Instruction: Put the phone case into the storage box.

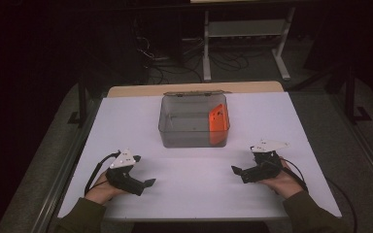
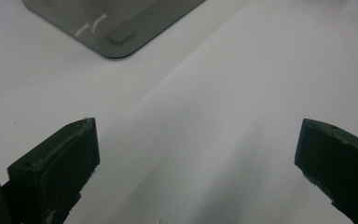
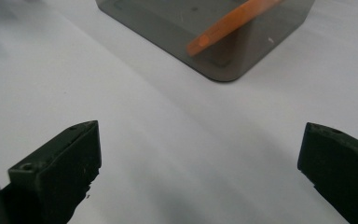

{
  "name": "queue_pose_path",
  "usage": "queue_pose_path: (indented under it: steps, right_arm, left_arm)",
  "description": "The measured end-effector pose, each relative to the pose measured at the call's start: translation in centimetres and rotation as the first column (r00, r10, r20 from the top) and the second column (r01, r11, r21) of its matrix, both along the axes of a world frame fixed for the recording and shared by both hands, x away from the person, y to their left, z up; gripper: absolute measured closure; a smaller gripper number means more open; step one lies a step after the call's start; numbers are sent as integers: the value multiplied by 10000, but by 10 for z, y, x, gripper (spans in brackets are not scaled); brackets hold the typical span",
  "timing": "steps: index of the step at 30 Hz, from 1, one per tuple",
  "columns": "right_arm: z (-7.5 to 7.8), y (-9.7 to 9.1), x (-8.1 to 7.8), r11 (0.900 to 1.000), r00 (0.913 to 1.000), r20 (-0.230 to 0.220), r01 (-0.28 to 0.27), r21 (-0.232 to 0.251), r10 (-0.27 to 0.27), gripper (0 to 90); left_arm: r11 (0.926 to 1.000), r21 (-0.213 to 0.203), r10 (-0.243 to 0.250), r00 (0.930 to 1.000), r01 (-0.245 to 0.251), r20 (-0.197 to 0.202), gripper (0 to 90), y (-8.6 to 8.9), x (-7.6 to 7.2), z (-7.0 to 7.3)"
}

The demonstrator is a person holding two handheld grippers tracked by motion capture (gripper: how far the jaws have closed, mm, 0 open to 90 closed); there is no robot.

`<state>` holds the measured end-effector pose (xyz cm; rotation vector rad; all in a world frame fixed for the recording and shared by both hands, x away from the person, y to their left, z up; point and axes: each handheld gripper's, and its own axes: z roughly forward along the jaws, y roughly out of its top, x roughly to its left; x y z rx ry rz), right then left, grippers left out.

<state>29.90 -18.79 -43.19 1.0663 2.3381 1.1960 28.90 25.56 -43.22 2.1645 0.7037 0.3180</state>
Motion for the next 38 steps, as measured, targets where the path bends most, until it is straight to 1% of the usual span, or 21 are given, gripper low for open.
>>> queue_pose_path:
  steps: [8, 10, 18, 20, 29, 32, 35, 38]
  right_arm:
    - [-3, -6, -9, 9997, 9996, 205, 167, 193, -171, 0]
    - [-3, -8, -11, 9994, 9992, 313, 221, 284, -230, 0]
    - [-6, -11, -16, 9989, 9987, 412, 277, 372, -293, 0]
    - [-7, -11, -17, 9991, 9984, 498, 241, 345, -258, 0]
    - [-12, -13, -19, 9996, 9987, 480, 156, 229, -167, 0]
    - [-14, -13, -21, 9998, 9987, 495, 141, 108, -146, 0]
    - [-13, -14, -21, 9997, 9985, 512, 170, 199, -180, 0]
    - [-13, -15, -22, 9997, 9983, 554, 185, 174, -194, 0]
  left_arm:
    - [10000, -34, 12, 10000, -12, -7, 0, 0, -1, 0]
    - [10000, -41, 19, 10000, -19, -3, 0, 0, -1, 0]
    - [10000, -30, 4, 10000, -4, -31, 0, -1, -1, -1]
    - [10000, -30, 9, 10000, -9, -44, 0, -1, -1, -1]
    - [10000, 24, -47, 10000, 47, -67, 0, -2, -1, -2]
    - [10000, 56, -71, 10000, 71, -67, 0, -2, -1, -2]
    - [9999, 80, -106, 9999, 107, -78, 0, -3, 0, -3]
    - [9999, 99, -130, 9998, 131, -118, 0, -3, 0, -3]
